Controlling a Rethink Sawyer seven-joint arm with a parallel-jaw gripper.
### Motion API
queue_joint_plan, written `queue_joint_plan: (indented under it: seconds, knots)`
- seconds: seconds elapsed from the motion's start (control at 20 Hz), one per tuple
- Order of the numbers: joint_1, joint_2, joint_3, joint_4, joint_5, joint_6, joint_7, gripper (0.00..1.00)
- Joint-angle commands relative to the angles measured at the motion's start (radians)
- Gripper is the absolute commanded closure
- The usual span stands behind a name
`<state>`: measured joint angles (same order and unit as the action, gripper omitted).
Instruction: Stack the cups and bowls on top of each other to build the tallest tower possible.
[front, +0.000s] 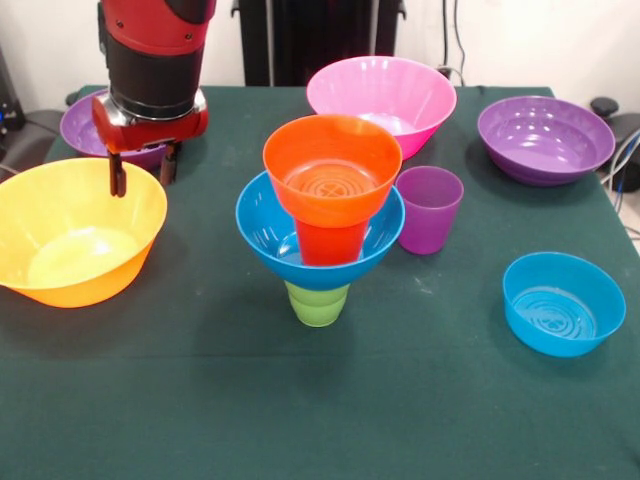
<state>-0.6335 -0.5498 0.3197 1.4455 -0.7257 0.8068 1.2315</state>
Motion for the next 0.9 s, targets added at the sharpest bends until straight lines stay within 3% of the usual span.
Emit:
queue_joint_plan:
  seconds: [0.05,0.4,0.9]
  knots:
    - [0.011,0.078,0.025,-0.022,-0.042,-0.035,-0.051,0.0]
    - [-0.004,0.094,0.051,0.001,-0.013,-0.026,-0.073,0.0]
    - [0.028,0.083,0.001,-0.02,-0.077,-0.084,-0.013,0.0]
